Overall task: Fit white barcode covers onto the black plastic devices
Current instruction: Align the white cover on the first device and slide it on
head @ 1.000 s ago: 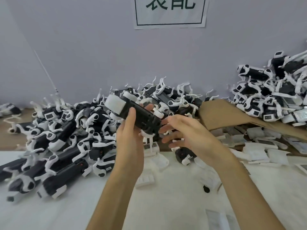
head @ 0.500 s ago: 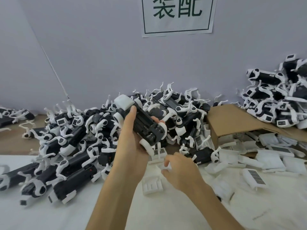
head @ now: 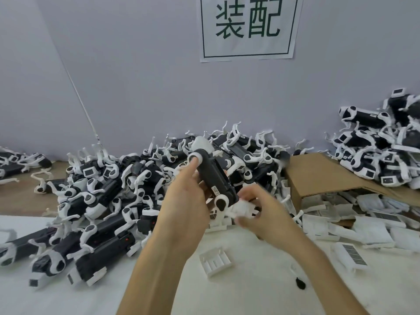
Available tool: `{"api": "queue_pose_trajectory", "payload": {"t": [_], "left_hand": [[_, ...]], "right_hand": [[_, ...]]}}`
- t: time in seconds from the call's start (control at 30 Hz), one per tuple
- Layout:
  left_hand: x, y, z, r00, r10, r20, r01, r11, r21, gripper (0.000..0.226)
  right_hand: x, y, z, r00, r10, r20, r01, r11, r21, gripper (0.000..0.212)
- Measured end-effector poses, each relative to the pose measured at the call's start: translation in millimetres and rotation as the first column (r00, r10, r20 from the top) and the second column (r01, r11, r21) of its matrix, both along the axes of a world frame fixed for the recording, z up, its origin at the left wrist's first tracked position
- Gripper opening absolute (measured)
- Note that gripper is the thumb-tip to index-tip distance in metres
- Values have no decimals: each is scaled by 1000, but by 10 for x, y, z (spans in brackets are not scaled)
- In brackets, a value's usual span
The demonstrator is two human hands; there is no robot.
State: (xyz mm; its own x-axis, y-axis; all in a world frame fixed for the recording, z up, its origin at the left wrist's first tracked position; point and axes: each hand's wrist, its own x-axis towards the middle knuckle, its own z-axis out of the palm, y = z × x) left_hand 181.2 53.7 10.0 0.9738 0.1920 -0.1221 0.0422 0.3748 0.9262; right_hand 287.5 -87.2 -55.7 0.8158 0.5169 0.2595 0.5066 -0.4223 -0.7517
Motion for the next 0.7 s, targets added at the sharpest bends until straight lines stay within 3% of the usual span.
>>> {"api": "queue_pose_trajectory", "payload": {"t": [0.03,0.07,0.23,0.37,0.47,0.7], "left_hand": [[0,14,18,994,67,88,-54,988,-146,49],[3,21,23,990,87,109,-68,983,-168,47],[80,37,-76,993,61,97,-51,993,-102,50],[84,-4,-105,995,-13,101,12,1000,10,58],[94,-40,-117,994,-23,106,21,1000,17,48],[89,-57,-108,986,-48,162,37,997,70,47]], "right_hand": [[-4,-72,123,999,-14,29,12,998,69,55],[-21,-146,236,998,-12,56,4,992,127,62],[-130,-354,543,989,106,107,-127,968,217,70],[-190,-281,582,984,162,72,-178,912,369,63],[-199,-246,594,990,141,23,-136,881,454,48],[-198,-296,636,991,132,14,-124,882,455,43]]}}
